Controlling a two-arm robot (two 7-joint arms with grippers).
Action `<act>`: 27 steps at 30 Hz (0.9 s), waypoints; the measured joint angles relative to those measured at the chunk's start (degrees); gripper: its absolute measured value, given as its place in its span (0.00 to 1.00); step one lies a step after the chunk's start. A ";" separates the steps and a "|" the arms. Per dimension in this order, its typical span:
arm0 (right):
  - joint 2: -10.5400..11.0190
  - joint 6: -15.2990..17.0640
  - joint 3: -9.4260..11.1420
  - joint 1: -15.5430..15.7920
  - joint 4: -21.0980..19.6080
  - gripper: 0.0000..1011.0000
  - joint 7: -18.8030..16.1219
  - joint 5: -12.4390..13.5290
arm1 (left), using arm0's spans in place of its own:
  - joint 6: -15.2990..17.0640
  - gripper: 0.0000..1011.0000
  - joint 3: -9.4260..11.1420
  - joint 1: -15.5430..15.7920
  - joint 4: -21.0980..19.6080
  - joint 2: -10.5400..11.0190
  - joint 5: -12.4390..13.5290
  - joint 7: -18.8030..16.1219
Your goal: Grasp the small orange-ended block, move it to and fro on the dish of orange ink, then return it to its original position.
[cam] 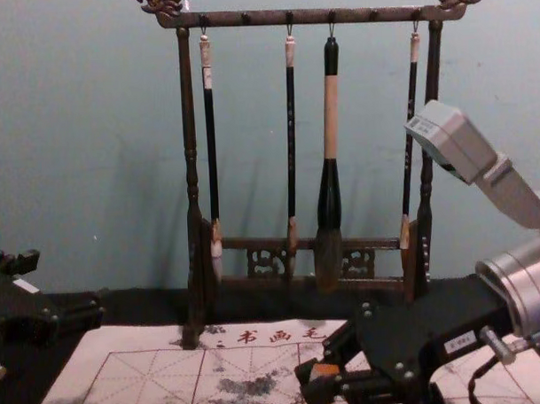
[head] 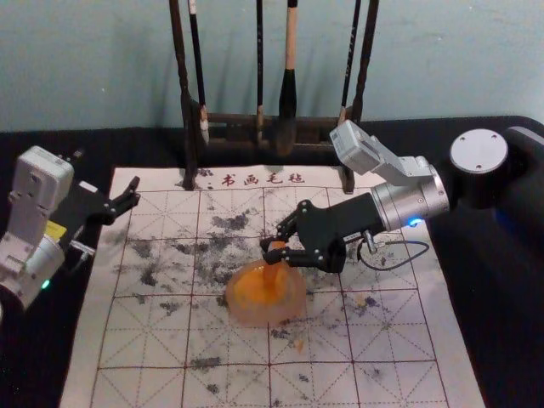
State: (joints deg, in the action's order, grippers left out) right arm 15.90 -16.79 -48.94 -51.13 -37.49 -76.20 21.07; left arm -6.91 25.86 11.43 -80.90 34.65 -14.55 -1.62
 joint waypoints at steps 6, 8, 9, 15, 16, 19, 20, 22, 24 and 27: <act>-0.36 0.08 -0.51 -0.52 0.74 0.13 -0.46 -0.68 | 0.00 0.99 0.00 0.00 0.00 0.00 0.00 0.00; -0.46 0.18 -0.62 -0.65 0.87 0.13 -0.47 -0.89 | 0.00 0.99 0.00 0.00 0.00 0.00 0.00 0.00; -0.48 0.23 -0.63 -0.67 0.88 0.13 -0.47 -0.94 | 0.00 0.99 0.00 0.00 0.00 0.00 0.00 0.00; -0.82 0.34 -0.68 -0.96 1.27 0.13 -0.58 -1.13 | 0.00 0.99 0.00 0.00 0.00 0.00 0.00 0.00; -0.97 0.32 -0.69 -1.11 1.49 0.13 -0.63 -1.19 | 0.00 0.99 0.00 0.00 0.00 0.00 0.00 0.00; -1.23 0.20 -0.69 -1.27 1.80 0.13 -0.71 -1.30 | 0.00 0.99 0.00 0.00 0.00 0.00 0.00 0.00; -1.30 0.16 -0.70 -1.32 1.91 0.13 -0.74 -1.35 | 0.00 0.99 0.00 0.00 0.00 0.00 0.00 0.00; -1.58 -0.04 -0.76 -1.52 2.35 0.13 -0.82 -1.52 | 0.00 0.99 0.00 0.00 0.00 0.00 0.00 0.00; -1.77 -0.17 -0.82 -1.63 2.67 0.13 -0.87 -1.67 | 0.00 0.99 0.00 0.00 0.00 0.00 0.00 0.00; -2.12 -0.40 -0.89 -1.89 3.31 0.13 -0.94 -2.00 | 0.00 0.99 0.00 0.00 0.00 0.00 0.00 0.00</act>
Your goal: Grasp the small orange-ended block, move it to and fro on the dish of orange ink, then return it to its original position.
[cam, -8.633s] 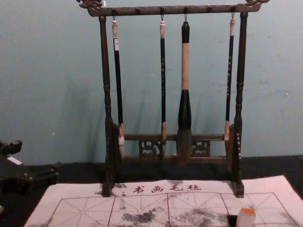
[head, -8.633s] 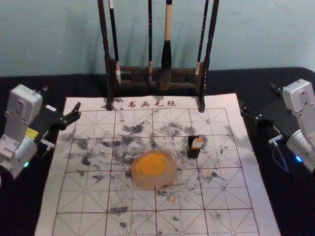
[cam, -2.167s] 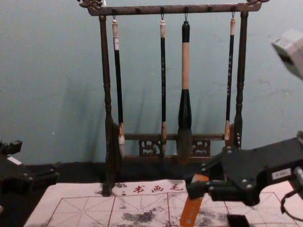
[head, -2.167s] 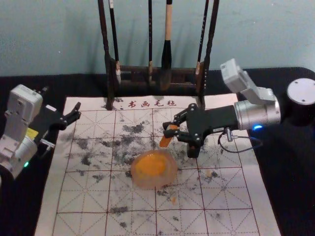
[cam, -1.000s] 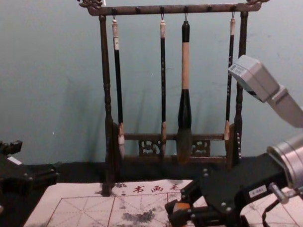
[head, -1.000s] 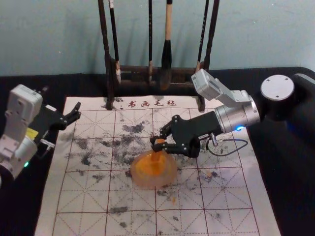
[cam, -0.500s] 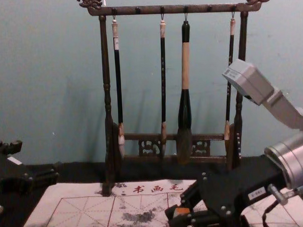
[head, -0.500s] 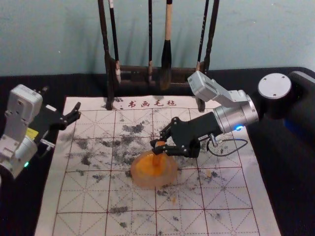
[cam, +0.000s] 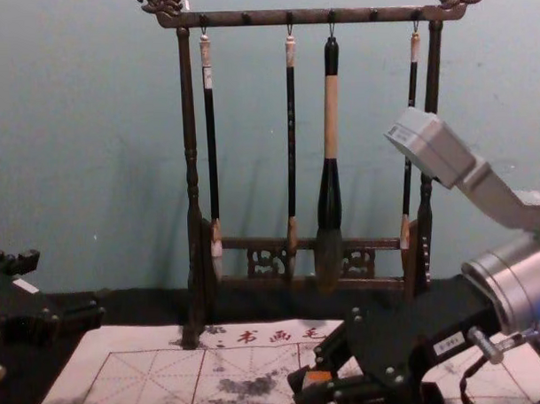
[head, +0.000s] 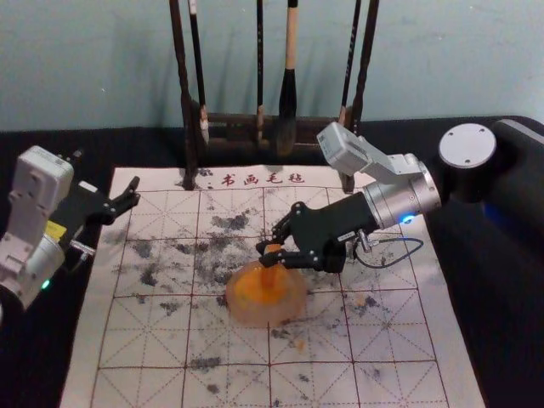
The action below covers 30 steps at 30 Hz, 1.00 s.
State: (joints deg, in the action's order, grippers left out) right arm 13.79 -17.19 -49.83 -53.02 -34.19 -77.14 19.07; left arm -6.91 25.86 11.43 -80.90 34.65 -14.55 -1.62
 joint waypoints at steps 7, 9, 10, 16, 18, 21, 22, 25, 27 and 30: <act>-0.33 -0.22 -0.02 -0.22 0.48 0.13 0.07 -0.58 | 0.00 0.99 0.00 0.00 0.00 0.00 0.00 0.00; -0.38 -0.26 0.01 -0.28 0.54 0.13 0.18 -0.76 | 0.00 0.99 0.00 0.00 0.00 0.00 0.00 0.00; -0.38 -0.27 0.03 -0.29 0.54 0.13 0.22 -0.82 | 0.00 0.99 0.00 0.00 0.00 0.00 0.00 0.00; 0.03 -0.22 0.16 -0.28 0.06 0.13 0.60 -1.21 | 0.00 0.99 0.00 0.00 0.00 0.00 0.00 0.00; 0.32 -0.13 0.23 -0.17 -0.31 0.13 0.77 -1.28 | 0.00 0.99 0.00 0.00 0.00 0.00 0.00 0.00; 0.83 0.16 0.33 0.09 -1.07 0.13 0.93 -1.30 | 0.00 0.99 0.00 0.00 0.00 0.00 0.00 0.00; 0.98 0.26 0.34 0.17 -1.31 0.13 0.96 -1.30 | 0.00 0.99 0.00 0.00 0.00 0.00 0.00 0.00; 1.57 0.68 0.38 0.53 -2.34 0.13 1.04 -1.28 | 0.00 0.99 0.00 0.00 0.00 0.00 0.00 0.00; 2.08 0.98 0.37 0.88 -3.15 0.13 1.04 -1.24 | 0.00 0.99 0.00 0.00 0.00 0.00 0.00 0.00; 2.84 1.39 0.23 1.37 -4.47 0.13 1.04 -1.10 | 0.00 0.99 0.00 0.00 0.00 0.00 0.00 0.00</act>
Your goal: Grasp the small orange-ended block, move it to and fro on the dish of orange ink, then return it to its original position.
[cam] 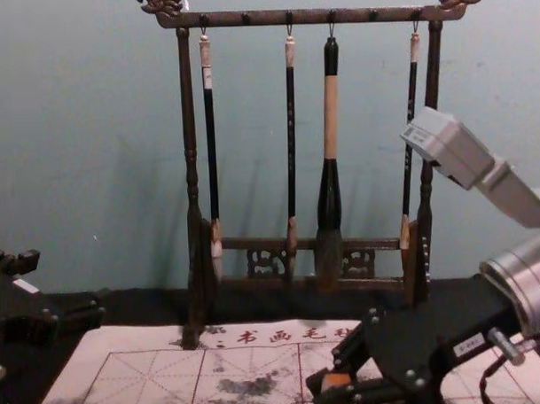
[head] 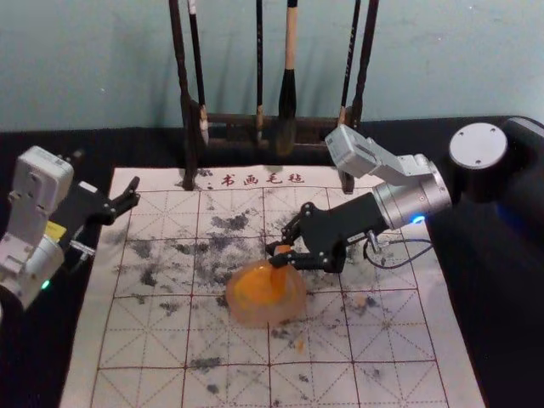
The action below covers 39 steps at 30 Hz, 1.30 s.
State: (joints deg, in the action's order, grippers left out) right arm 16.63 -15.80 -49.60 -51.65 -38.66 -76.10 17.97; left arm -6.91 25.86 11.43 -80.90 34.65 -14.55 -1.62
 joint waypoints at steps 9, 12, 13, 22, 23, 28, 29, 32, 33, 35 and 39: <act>2.03 1.14 -0.57 1.39 -3.74 0.13 0.02 0.73 | 0.00 0.99 0.00 0.00 0.00 0.00 0.00 0.00; 2.51 1.34 -0.87 1.75 -4.78 0.13 -0.07 1.03 | 0.00 0.99 0.00 0.00 0.00 0.00 0.00 0.00; 2.69 1.43 -1.04 1.90 -5.28 0.13 -0.11 1.18 | 0.00 0.99 0.00 0.00 0.00 0.00 0.00 0.00; 2.50 1.21 -2.01 2.05 -6.06 0.13 -0.47 1.84 | 0.00 0.99 0.00 0.00 0.00 0.00 0.00 0.00; 2.23 1.02 -2.18 1.98 -5.92 0.13 -0.52 1.91 | 0.00 0.99 0.00 0.00 0.00 0.00 0.00 0.00; 1.42 0.42 -2.60 1.56 -4.98 0.13 -0.69 2.10 | 0.00 0.99 0.00 0.00 0.00 0.00 0.00 0.00; 1.14 0.22 -2.72 1.39 -4.59 0.13 -0.78 2.13 | 0.00 0.99 0.00 0.00 0.00 0.00 0.00 0.00; 0.59 -0.12 -2.87 1.07 -3.79 0.13 -0.92 2.16 | 0.00 0.99 0.00 0.00 0.00 0.00 0.00 0.00; 0.17 -0.40 -2.92 0.84 -3.09 0.13 -0.96 2.19 | 0.00 0.99 0.00 0.00 0.00 0.00 0.00 0.00; -0.49 -0.84 -2.94 0.49 -2.13 0.13 -0.99 2.23 | 0.00 0.99 0.00 0.00 0.00 0.00 0.00 0.00; -1.69 -1.67 -2.90 -0.15 -0.30 0.13 -1.10 2.27 | 0.00 0.99 0.00 0.00 0.00 0.00 0.00 0.00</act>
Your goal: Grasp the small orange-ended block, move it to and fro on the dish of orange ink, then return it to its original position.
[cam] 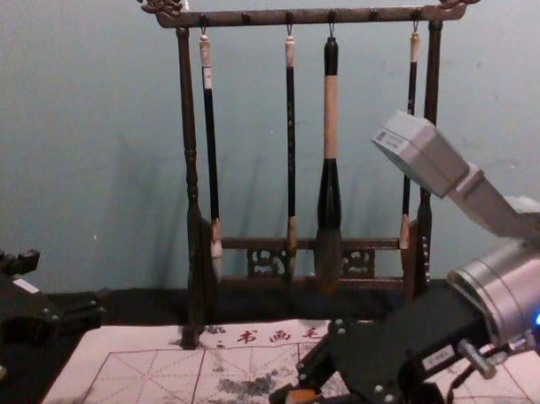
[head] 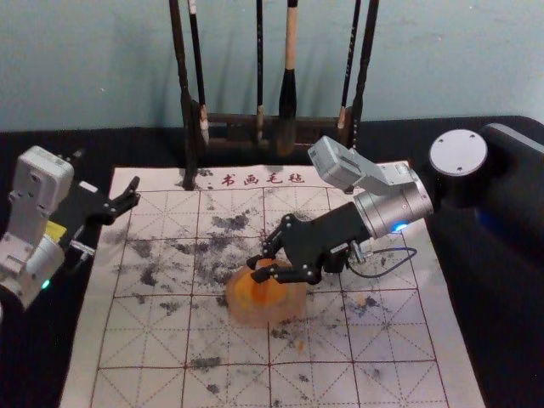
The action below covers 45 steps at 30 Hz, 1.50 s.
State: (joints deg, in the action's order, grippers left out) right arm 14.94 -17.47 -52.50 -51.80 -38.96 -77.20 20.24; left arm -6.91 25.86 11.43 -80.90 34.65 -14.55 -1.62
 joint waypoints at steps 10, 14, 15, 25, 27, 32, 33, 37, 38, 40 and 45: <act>-3.08 -2.11 0.57 -1.78 4.86 0.13 -0.27 -0.51 | 0.00 0.99 0.00 0.00 0.00 0.00 0.00 0.00; -3.82 -2.53 0.90 -2.12 6.05 0.13 0.13 -1.05 | 0.00 0.99 0.00 0.00 0.00 0.00 0.00 0.00; -3.96 -2.61 1.04 -2.20 6.34 0.13 0.28 -1.24 | 0.00 0.99 0.00 0.00 0.00 0.00 0.00 0.00; -4.19 -2.69 1.79 -2.31 6.84 0.13 1.38 -2.61 | 0.00 0.99 0.00 0.00 0.00 0.00 0.00 0.00; -4.18 -2.66 1.92 -2.29 6.83 0.13 1.47 -2.74 | 0.00 0.99 0.00 0.01 0.00 0.00 0.00 0.00; -3.78 -2.30 2.27 -2.01 6.27 0.13 1.85 -3.20 | 0.00 0.99 0.00 0.00 0.00 0.00 0.00 0.00; -3.67 -2.23 2.31 -1.96 6.14 0.13 1.88 -3.26 | 0.00 0.99 0.00 0.00 0.00 0.00 0.00 0.00; -2.96 -1.68 2.55 -1.61 5.26 0.13 2.22 -3.49 | 0.00 0.99 0.00 0.00 0.00 0.00 0.00 0.00; -2.82 -1.60 2.59 -1.55 5.11 0.13 2.26 -3.52 | 0.00 0.99 0.00 0.00 0.00 0.00 0.00 0.00; -2.57 -1.42 2.68 -1.44 4.81 0.13 2.35 -3.55 | 0.00 0.99 0.00 0.00 0.00 0.00 0.00 0.00; -1.59 -0.80 2.98 -0.89 3.62 0.13 2.80 -3.57 | 0.00 0.99 0.00 0.00 0.00 0.00 0.00 0.00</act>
State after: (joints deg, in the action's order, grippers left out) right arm 13.34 -18.27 -49.52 -52.69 -35.34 -74.39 16.67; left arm -6.91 25.86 11.43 -80.90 34.64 -14.55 -1.62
